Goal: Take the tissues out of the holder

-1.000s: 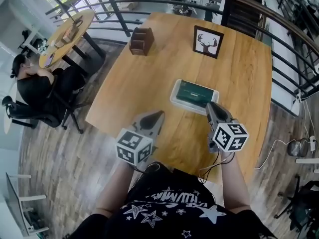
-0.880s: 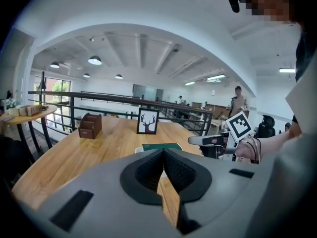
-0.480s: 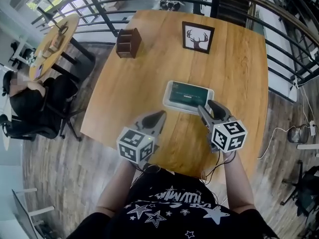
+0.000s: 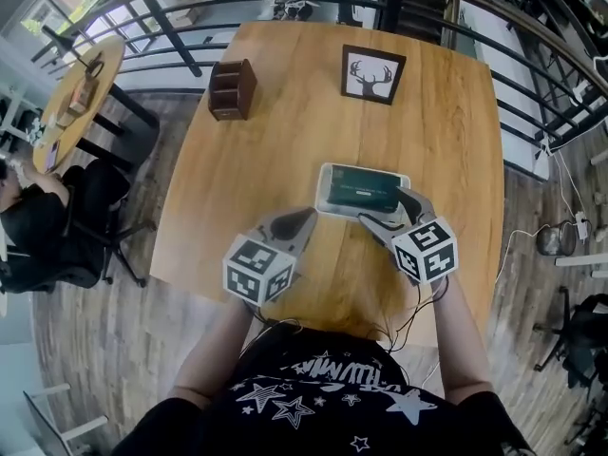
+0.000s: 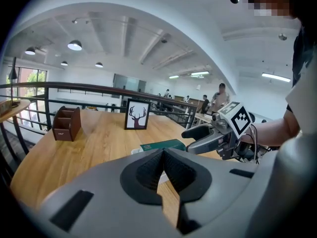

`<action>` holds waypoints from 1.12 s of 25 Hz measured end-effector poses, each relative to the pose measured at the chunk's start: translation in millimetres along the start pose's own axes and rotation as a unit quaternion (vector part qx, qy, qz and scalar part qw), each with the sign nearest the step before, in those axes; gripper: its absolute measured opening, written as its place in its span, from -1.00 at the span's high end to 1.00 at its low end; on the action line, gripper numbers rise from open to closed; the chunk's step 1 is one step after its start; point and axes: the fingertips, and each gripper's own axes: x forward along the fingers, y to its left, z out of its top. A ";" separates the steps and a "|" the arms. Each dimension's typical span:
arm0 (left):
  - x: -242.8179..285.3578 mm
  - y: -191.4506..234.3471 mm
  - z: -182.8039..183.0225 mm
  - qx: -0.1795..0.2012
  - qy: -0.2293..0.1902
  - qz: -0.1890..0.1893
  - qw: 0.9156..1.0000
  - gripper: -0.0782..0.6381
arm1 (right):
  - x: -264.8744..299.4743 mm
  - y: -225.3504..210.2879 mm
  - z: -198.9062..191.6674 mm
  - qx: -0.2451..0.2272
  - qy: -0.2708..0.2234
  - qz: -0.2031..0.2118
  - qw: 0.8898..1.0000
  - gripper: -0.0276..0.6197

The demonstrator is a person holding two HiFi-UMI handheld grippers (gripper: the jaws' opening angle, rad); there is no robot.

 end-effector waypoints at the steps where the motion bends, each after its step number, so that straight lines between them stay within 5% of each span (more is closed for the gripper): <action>1: -2.2 6.1 0.9 0.000 0.000 -0.003 1.000 0.74 | 4.8 0.8 -0.2 -0.016 0.016 -0.003 1.000 -0.15; 8: -11.8 44.8 5.2 -0.003 -0.002 -0.017 1.000 0.74 | 32.9 3.2 2.0 -0.126 0.097 -0.006 0.987 -0.17; 19: 0.3 82.4 -2.1 -0.027 0.006 -0.032 0.999 0.74 | 63.3 -8.2 -14.1 -0.290 0.241 0.028 0.926 -0.18; 28: 5.8 112.3 -11.8 -0.055 0.011 -0.025 0.998 0.74 | 89.4 -10.3 -28.8 -0.325 0.311 0.059 0.891 -0.21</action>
